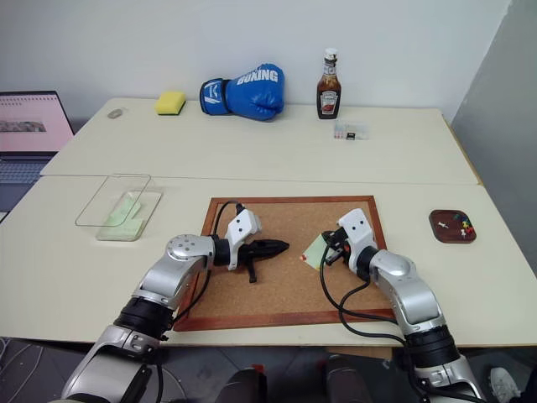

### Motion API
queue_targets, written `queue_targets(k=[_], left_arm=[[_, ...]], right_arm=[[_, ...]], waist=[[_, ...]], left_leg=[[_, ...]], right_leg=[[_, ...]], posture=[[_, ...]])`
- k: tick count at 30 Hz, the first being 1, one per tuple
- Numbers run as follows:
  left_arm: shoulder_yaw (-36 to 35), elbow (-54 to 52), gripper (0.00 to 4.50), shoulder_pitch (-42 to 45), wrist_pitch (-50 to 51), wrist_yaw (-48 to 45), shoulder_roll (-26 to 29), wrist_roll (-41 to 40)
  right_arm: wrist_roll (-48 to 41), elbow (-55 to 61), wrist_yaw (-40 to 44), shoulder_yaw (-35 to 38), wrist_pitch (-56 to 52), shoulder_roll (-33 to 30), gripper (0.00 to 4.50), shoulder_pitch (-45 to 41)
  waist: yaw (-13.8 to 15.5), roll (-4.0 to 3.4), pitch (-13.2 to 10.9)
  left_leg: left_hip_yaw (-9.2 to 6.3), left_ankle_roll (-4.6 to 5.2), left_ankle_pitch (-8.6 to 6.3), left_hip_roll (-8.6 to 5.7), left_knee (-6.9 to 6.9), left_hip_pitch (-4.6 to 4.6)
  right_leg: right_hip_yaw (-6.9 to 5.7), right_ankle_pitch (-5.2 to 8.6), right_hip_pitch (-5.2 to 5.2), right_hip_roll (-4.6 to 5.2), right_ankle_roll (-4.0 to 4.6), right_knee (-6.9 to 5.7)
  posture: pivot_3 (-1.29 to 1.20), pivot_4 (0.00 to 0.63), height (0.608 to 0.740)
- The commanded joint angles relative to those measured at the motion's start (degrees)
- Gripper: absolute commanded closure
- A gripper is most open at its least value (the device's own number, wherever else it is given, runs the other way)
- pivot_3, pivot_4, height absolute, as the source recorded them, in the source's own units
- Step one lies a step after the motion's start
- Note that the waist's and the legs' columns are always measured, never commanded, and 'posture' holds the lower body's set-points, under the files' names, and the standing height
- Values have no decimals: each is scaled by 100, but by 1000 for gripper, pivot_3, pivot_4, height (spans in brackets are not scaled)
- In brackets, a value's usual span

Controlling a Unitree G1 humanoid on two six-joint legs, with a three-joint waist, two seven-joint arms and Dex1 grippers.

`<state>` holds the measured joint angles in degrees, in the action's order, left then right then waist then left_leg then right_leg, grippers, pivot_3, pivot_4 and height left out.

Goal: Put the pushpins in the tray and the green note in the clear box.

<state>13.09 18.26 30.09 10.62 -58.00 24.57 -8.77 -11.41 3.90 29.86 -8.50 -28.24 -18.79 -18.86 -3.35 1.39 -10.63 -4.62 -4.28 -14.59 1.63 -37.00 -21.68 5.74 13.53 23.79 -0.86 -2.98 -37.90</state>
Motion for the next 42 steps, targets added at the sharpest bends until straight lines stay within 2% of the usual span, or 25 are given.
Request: queue_targets(k=[1,12,17,23,30,37,42], left_arm=[[128,69,4500,-66,85,60,50,245],[159,132,4500,5,101,0,19,281],[175,78,4500,6,153,-60,9,249],[200,56,4500,-28,179,-126,25,241],[196,76,4500,0,175,-173,5,252],[168,81,4500,45,147,-168,-5,257],[137,-107,4500,-114,201,-161,56,223]], right_arm=[[-349,764,114,249,-78,34,4447,-74],[-608,1678,-71,530,-668,-217,4447,13],[-560,1731,-577,1219,-896,-344,4447,-42],[113,721,-1488,2151,-701,-909,4447,-169],[6,-981,-1789,2959,-463,-1190,4447,-787],[25,-2412,-1764,3120,-193,-1369,4447,-1335],[-104,-2807,-1713,3136,-379,-1293,4447,-1356]], waist=[[0,0,0],[2,-1,-1],[6,-1,0],[8,-1,0],[-1,-7,-1],[-7,-10,1],[-12,-15,-1]], left_leg=[[0,0,0,0,0,0],[-2,0,0,0,-1,-3],[-3,0,0,0,0,-6],[-2,0,0,-2,2,-9],[2,1,0,-5,5,-7],[2,1,0,-6,6,-7],[3,2,-1,-7,8,-12]], right_leg=[[0,0,0,0,0,0],[-1,11,1,0,19,5],[-1,12,2,0,19,7],[0,11,2,1,19,14],[6,9,2,3,14,14],[7,2,0,2,3,15],[8,0,1,3,-1,20]], posture=[[0,150,740],[0,150,740],[0,150,740],[0,150,740],[0,150,740],[0,150,740],[0,150,740]])
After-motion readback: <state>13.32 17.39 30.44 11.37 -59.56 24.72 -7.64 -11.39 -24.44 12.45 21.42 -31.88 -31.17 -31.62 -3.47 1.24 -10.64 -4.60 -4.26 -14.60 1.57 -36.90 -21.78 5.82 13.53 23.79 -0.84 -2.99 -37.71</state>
